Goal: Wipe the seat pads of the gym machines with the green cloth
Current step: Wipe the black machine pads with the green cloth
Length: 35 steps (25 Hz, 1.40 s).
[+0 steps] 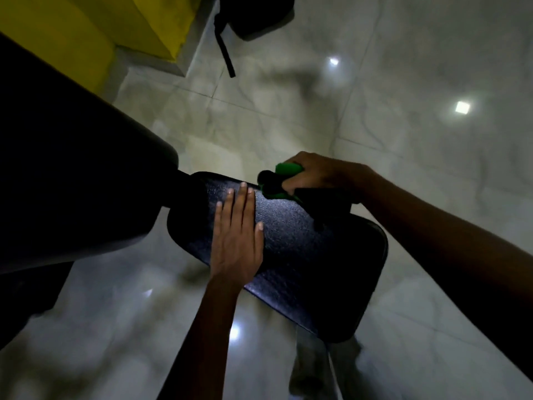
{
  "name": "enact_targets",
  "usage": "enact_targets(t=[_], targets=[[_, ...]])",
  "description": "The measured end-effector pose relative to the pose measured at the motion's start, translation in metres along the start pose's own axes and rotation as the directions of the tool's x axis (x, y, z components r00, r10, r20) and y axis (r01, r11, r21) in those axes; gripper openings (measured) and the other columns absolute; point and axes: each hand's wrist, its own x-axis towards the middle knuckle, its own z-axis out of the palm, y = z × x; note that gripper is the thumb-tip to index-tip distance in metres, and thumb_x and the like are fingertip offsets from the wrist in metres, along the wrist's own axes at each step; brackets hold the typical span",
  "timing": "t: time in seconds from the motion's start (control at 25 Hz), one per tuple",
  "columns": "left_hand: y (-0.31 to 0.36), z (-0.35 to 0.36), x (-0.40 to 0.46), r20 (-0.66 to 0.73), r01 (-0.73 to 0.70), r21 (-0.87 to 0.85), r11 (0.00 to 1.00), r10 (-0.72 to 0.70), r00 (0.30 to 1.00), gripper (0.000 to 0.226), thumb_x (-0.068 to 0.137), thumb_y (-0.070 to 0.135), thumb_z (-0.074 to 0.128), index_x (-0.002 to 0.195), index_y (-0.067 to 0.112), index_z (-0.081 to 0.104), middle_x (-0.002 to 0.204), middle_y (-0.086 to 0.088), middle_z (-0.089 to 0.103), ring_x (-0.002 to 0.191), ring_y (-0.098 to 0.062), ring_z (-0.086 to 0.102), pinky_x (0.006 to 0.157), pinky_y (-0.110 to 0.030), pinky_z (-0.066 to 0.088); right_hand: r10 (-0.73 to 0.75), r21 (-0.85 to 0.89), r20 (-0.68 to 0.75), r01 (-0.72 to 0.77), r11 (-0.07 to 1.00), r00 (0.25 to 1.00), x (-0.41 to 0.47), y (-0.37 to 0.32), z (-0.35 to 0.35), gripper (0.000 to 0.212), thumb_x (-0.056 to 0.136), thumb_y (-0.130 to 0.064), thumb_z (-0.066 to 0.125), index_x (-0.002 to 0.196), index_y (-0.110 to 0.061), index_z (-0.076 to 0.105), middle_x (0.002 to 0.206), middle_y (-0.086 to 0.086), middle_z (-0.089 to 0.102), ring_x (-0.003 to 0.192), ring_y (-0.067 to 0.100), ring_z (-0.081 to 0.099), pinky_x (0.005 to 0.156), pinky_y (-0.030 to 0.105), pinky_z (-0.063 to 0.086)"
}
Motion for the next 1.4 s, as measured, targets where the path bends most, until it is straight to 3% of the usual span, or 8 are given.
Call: enact_targets(t=[0.24,0.4,0.48,0.68,0.88,1.16,1.28,1.4], targets=[[0.004,-0.001,0.001,-0.050,0.008,-0.023,1.000,-0.009,0.999,0.056,0.095,0.027,0.029,0.143,-0.002,0.033,0.151,-0.018,0.032,0.140,-0.032,0.022,0.116,-0.042,0.009,0.267,-0.069,-0.033,-0.269,0.961,0.963,-0.052,0.051,-0.027,0.025,0.076,-0.024,0.066,0.100,-0.023,0.060,0.098,0.003,0.064,0.091,0.025,0.064,0.082,0.037,0.054],[0.023,-0.001,0.001,-0.014,0.010,-0.060,0.998,-0.011,1.000,0.059,0.097,0.036,0.029,0.144,0.002,0.032,0.153,-0.018,0.027,0.142,-0.036,0.015,0.115,-0.045,0.004,0.158,-0.016,-0.052,-0.159,0.987,0.986,-0.042,0.037,-0.017,0.020,0.078,-0.022,0.065,0.097,-0.021,0.062,0.092,0.002,0.063,0.088,0.023,0.062,0.072,0.029,0.050],[0.026,-0.001,0.000,0.001,-0.036,-0.088,0.995,0.036,0.999,0.057,0.098,0.034,0.028,0.145,0.004,0.031,0.153,-0.017,0.027,0.143,-0.035,0.013,0.115,-0.048,0.006,0.199,-0.010,-0.044,-0.199,0.980,0.979,-0.055,0.042,-0.024,0.028,0.078,-0.022,0.065,0.106,-0.017,0.061,0.097,0.005,0.064,0.084,0.022,0.062,0.069,0.028,0.051],[0.027,-0.005,-0.004,0.041,-0.173,-0.160,0.972,0.182,0.982,0.058,0.101,0.039,0.025,0.146,0.003,0.029,0.154,-0.016,0.025,0.144,-0.030,0.011,0.118,-0.038,0.001,0.285,-0.006,-0.019,-0.285,0.958,0.958,-0.095,0.076,-0.044,0.011,0.074,-0.017,0.066,0.084,-0.012,0.065,0.080,0.007,0.065,0.067,0.021,0.060,0.057,0.023,0.046],[0.050,-0.002,-0.009,0.073,-0.324,-0.154,0.933,0.338,0.938,0.055,0.100,0.036,0.026,0.147,0.006,0.025,0.155,-0.013,0.022,0.144,-0.029,0.013,0.118,-0.041,0.002,0.211,0.129,-0.169,-0.191,0.973,0.963,-0.104,0.083,-0.020,0.021,0.077,-0.016,0.064,0.097,-0.008,0.064,0.087,0.009,0.065,0.070,0.021,0.061,0.056,0.024,0.048],[0.066,0.004,-0.013,0.094,-0.507,-0.137,0.851,0.520,0.849,0.053,0.101,0.031,0.024,0.145,0.002,0.028,0.154,-0.016,0.024,0.145,-0.030,0.015,0.119,-0.043,0.006,0.305,0.360,-0.280,-0.195,0.912,0.910,-0.154,0.126,0.002,0.003,0.080,-0.013,0.064,0.078,-0.014,0.062,0.075,0.005,0.063,0.065,0.019,0.060,0.053,0.017,0.047],[0.069,0.000,-0.007,0.125,-0.612,-0.132,0.779,0.626,0.770,0.052,0.098,0.024,0.031,0.145,0.000,0.030,0.154,-0.017,0.025,0.144,-0.030,0.016,0.119,-0.040,0.006,0.359,0.608,-0.524,0.044,0.792,0.773,-0.143,0.138,0.053,0.013,0.084,-0.008,0.061,0.073,-0.014,0.057,0.070,0.002,0.058,0.063,0.013,0.056,0.060,0.023,0.045],[0.070,0.000,0.002,0.163,-0.698,-0.132,0.704,0.710,0.685,0.053,0.097,0.021,0.030,0.145,-0.001,0.030,0.154,-0.016,0.024,0.144,-0.030,0.018,0.119,-0.039,0.007,0.495,0.720,-0.652,0.265,0.641,0.574,-0.145,0.144,0.114,0.008,0.084,-0.007,0.064,0.084,-0.011,0.057,0.073,0.000,0.058,0.059,-0.001,0.055,0.059,0.013,0.043]])
